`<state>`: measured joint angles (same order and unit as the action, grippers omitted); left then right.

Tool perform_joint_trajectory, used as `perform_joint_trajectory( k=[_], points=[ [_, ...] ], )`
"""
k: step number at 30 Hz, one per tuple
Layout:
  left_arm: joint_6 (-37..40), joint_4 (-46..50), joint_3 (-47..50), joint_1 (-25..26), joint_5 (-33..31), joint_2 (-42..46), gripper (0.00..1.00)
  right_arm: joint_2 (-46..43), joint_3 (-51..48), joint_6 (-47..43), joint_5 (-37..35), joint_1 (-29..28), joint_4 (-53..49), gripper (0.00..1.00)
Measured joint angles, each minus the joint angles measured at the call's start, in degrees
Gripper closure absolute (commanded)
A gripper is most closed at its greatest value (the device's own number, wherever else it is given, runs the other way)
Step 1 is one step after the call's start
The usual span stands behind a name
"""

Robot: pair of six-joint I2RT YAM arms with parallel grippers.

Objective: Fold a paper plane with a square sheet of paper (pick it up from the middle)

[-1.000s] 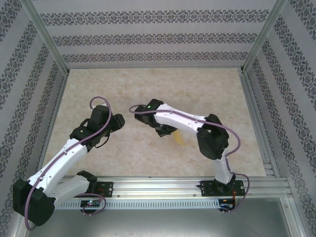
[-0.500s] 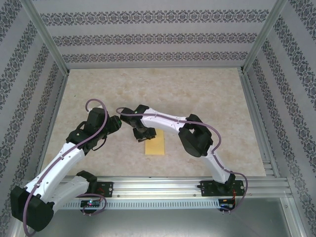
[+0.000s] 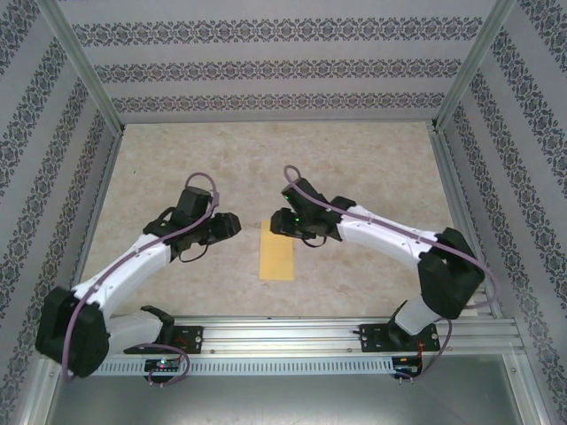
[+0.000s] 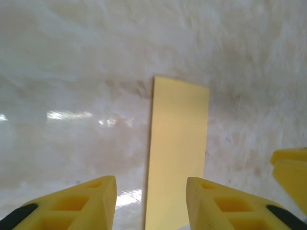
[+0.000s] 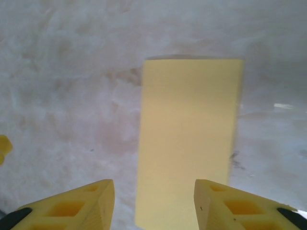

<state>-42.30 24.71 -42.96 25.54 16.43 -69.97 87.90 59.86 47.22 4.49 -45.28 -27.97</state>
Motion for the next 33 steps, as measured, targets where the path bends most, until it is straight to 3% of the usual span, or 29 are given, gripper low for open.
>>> perform_joint_trajectory(
  k=[6,11,15,19,22,33],
  points=[
    [2.03,-0.31,-4.46,5.81,4.5,-12.68,0.62,-9.01,-13.29,2.38,-4.04,0.28,3.96,0.49],
    [3.32,-0.79,-7.78,9.73,6.38,-20.0,0.62,-18.71,-19.19,3.89,-7.06,0.28,9.44,0.55],
    [3.98,-1.14,-10.78,12.39,7.3,-25.18,0.64,-21.09,-22.49,4.81,-7.72,0.31,13.55,0.57],
    [4.35,-1.03,-13.25,12.85,5.55,-29.68,0.68,-21.18,-24.26,5.75,-8.11,0.33,15.13,0.6],
    [4.42,-0.92,-14.05,12.85,3.41,-31.87,0.69,-21.46,-24.59,7.96,-9.14,0.31,15.98,0.69],
    [5.27,-0.63,-18.4,12.85,0.33,-34.75,0.69,-28.22,-34.1,13.9,-10.14,0.81,21.77,0.72]
  ],
)
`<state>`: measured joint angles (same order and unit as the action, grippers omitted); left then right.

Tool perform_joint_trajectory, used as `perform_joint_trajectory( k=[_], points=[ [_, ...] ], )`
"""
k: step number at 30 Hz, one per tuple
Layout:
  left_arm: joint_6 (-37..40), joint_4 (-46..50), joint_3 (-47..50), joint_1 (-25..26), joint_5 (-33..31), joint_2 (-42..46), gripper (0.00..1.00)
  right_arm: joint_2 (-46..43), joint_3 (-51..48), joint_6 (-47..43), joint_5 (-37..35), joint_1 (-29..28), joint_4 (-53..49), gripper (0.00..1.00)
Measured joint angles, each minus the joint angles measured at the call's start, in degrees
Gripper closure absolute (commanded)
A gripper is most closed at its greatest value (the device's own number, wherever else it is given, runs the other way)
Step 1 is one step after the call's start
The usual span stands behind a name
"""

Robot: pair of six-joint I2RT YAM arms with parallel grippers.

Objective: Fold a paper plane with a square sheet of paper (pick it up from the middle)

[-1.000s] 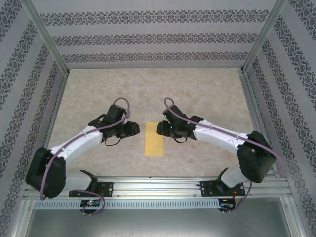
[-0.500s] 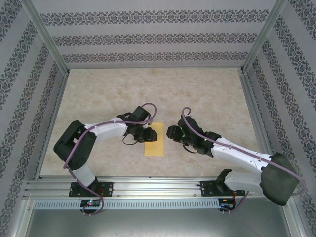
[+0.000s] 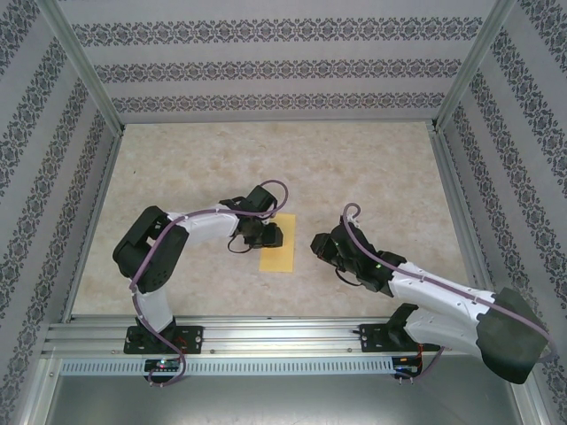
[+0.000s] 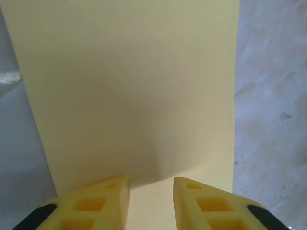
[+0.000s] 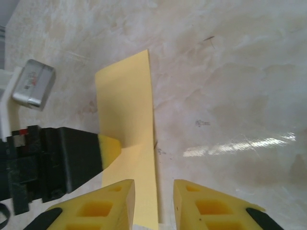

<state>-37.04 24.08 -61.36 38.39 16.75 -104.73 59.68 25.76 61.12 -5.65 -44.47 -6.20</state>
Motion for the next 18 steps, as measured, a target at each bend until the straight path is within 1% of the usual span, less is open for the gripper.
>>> perform_joint_trajectory(
  k=[2,6,7,9,13,16,18],
  points=[
    [0.28,0.02,-0.28,0.0,-0.17,0.0,0.69,0.22,0.13,-0.85,1.05,0.0,0.5,0.69],
    [0.61,0.39,-0.59,0.0,-0.63,0.76,0.67,4.39,2.12,-2.21,4.0,0.0,0.79,0.69],
    [0.61,0.68,-0.57,0.0,-0.83,1.51,0.67,5.77,2.95,-2.54,4.5,0.0,0.7,0.69],
    [0.63,1.07,-0.57,0.0,-1.44,3.58,0.67,8.0,4.44,-2.73,5.29,0.0,0.61,0.64],
    [0.66,1.64,-0.57,0.0,-3.41,8.52,0.67,11.72,6.64,-2.73,5.99,0.0,0.63,0.61],
    [0.61,1.84,0.31,-0.15,-4.46,10.54,0.67,15.76,9.11,-3.08,7.08,0.0,-0.04,0.58],
    [0.48,1.77,1.86,-0.5,-4.22,10.88,0.67,18.58,11.39,-3.82,7.89,-0.04,-0.96,0.58]
  ],
)
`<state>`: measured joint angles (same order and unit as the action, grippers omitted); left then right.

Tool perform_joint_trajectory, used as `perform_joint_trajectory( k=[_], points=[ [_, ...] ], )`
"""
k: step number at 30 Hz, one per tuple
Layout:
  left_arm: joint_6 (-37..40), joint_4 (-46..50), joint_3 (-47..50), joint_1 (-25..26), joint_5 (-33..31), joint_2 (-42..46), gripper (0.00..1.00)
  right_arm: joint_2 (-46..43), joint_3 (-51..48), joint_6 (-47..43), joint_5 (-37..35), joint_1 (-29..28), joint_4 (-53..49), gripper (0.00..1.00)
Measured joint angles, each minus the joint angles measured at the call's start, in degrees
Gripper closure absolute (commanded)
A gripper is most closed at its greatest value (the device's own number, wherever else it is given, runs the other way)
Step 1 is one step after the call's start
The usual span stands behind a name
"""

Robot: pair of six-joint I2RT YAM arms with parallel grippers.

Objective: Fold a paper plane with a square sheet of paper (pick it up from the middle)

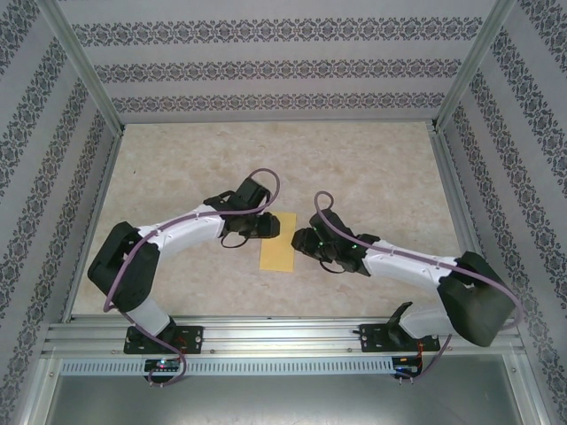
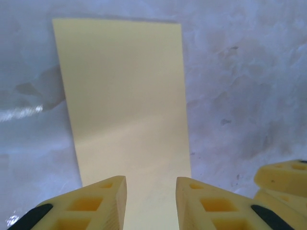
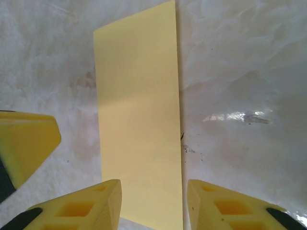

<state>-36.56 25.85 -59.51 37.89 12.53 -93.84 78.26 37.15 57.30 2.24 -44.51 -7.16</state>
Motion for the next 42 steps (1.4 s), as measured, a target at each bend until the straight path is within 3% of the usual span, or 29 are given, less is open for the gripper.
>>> perform_joint_trajectory(
  k=[16,30,42],
  points=[
    [-1.27,-2.27,4.5,-1.88,5.79,-2.45,0.73,5.14,3.82,1.14,3.41,-1.25,-0.48,0.6],
    [-1.18,-2.27,4.83,-1.9,5.55,-4.39,0.76,6.23,1.11,4.92,4.76,-2.67,-0.15,0.57],
    [-0.92,-2.54,5.25,-2.21,5.6,-6.14,0.77,8.2,-3.37,11.3,8.28,-2.75,6.64,0.56]
  ],
)
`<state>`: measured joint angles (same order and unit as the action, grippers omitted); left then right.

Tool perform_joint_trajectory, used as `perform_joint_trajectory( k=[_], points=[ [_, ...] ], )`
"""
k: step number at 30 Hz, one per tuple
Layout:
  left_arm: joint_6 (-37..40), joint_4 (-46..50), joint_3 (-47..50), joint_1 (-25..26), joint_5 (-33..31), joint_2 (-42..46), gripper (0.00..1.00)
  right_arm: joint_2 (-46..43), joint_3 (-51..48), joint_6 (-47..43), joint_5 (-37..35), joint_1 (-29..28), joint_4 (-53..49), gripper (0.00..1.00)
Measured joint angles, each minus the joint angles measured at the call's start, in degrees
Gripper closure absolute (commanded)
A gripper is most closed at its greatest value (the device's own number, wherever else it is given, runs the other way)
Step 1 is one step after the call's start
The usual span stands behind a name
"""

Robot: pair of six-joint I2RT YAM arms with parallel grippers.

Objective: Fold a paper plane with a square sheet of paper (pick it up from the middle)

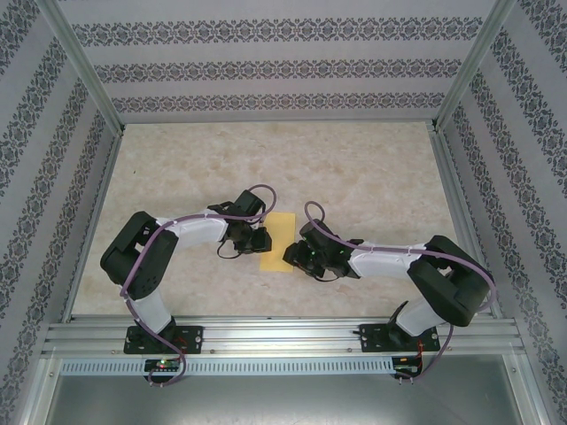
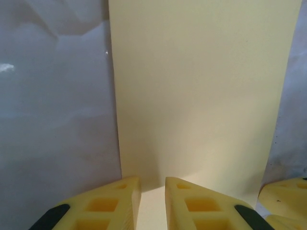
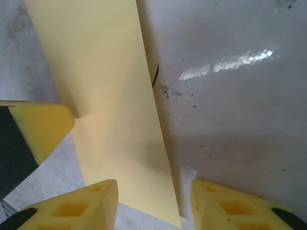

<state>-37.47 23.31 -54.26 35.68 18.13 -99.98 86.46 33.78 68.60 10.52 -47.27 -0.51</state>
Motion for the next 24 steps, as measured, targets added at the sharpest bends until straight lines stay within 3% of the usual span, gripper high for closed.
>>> perform_joint_trajectory(
  k=[8,24],
  points=[
    [0.04,-0.13,0.11,0.0,0.0,0.0,0.77,2.1,-0.2,1.01,1.81,-0.66,4.5,0.58],
    [0.24,-0.13,0.11,0.0,0.0,0.0,0.77,1.99,-0.98,0.33,1.66,2.29,11.1,0.5]
  ],
)
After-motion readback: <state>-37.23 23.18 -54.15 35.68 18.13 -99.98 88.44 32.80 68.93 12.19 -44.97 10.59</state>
